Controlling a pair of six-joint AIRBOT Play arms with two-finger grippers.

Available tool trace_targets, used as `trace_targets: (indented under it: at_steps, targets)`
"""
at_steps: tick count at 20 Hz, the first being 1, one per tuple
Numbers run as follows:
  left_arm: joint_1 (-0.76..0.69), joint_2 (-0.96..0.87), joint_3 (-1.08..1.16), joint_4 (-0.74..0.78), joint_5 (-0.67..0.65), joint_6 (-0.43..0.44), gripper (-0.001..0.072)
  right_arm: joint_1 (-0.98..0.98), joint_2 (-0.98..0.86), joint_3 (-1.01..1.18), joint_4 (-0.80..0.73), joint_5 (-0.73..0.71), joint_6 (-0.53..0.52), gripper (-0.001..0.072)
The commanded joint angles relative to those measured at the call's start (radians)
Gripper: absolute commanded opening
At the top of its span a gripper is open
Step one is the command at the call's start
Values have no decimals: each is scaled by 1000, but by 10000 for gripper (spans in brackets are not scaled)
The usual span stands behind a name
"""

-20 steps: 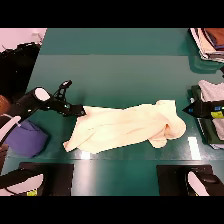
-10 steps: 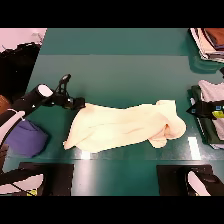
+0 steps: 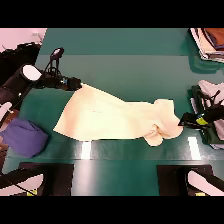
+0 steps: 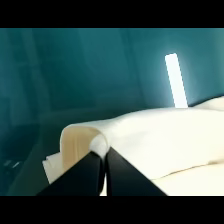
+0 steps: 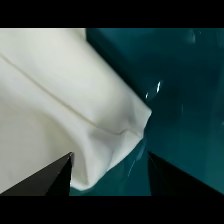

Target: Fold the shirts.

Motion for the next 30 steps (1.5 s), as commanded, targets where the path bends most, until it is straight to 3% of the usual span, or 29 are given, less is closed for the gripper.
trace_targets:
  at_steps: [1, 3, 4, 5, 8, 15, 20, 23, 30]
  targets:
    - [0, 3, 18, 10, -14, -1, 24, 5, -122, -26, 54, -94, -45, 511]
    - [0, 3, 18, 9, -18, -5, 24, 43, -150, -26, 67, -142, -53, 325]
    - [0, 3, 18, 10, -21, -8, 24, 65, -147, -26, 60, -164, -57, 136]
    - [0, 6, 19, 10, -24, -9, 24, 78, -130, -22, 60, -179, -79, 16]
    - [24, 67, 58, 18, -16, -34, 24, 89, -28, 83, 61, -168, -80, 16]
    - [124, 372, 450, 37, -18, -26, 24, 87, 270, 659, 62, -183, -80, 14]
    - [124, 524, 626, 37, -20, -27, 24, 87, 375, 915, 61, -183, -79, 14]
    - [124, 581, 646, 34, -50, -37, 24, 87, 372, 1040, 60, -176, -79, 13]
    - [124, 587, 563, 21, -334, -149, 24, 87, 143, 1391, 64, -11, -75, 11]
